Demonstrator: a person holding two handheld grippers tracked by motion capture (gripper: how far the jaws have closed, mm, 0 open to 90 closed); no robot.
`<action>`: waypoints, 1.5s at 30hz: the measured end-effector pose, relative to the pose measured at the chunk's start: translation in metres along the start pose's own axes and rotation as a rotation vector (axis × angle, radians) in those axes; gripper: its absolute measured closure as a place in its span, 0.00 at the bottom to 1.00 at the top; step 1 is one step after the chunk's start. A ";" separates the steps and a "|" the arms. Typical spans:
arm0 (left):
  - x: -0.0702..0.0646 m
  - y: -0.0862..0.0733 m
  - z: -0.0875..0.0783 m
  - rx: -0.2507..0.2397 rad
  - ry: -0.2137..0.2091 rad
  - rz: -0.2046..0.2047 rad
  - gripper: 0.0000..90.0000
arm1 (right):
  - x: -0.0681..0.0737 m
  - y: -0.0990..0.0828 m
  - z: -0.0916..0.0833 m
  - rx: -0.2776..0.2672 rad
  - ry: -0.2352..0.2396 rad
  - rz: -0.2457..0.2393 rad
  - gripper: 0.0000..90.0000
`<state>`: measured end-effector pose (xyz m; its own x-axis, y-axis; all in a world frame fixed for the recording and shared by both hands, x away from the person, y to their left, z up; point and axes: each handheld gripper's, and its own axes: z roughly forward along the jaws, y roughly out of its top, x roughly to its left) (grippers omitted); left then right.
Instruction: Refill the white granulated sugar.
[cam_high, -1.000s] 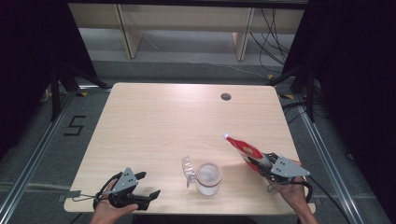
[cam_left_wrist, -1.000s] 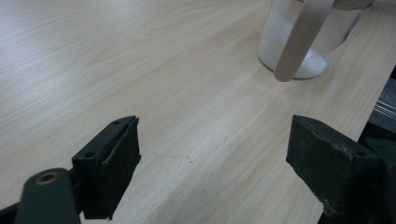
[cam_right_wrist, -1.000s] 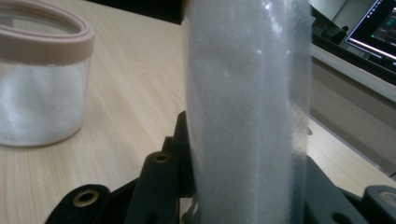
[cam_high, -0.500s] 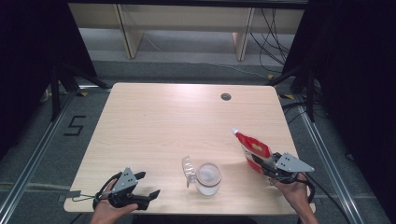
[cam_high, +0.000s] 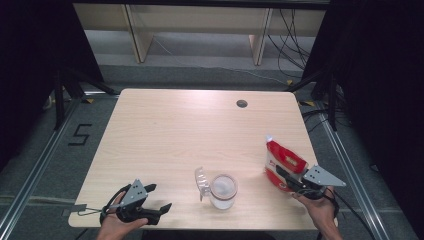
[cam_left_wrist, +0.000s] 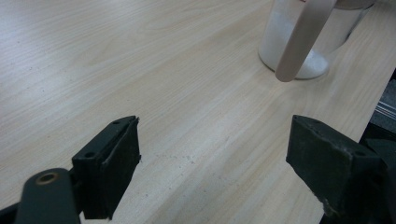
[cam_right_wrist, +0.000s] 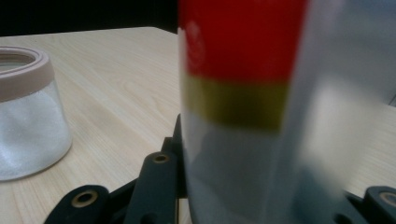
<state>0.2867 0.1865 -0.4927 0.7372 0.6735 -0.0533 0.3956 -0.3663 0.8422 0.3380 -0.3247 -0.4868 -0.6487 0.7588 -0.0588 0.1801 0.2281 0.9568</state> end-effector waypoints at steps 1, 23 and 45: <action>0.000 0.000 0.000 0.002 0.002 0.002 0.19 | -0.001 -0.001 0.002 -0.013 0.016 -0.003 0.78; 0.000 0.000 0.000 0.001 0.004 -0.006 0.19 | -0.003 -0.001 -0.002 -0.047 -0.016 0.050 0.70; -0.001 -0.001 0.001 -0.016 -0.004 -0.031 0.19 | 0.020 0.006 -0.032 0.012 -0.153 0.217 0.37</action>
<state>0.2859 0.1855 -0.4935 0.7268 0.6820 -0.0816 0.4094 -0.3347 0.8487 0.3027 -0.3279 -0.4728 -0.4746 0.8740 0.1042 0.3122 0.0565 0.9483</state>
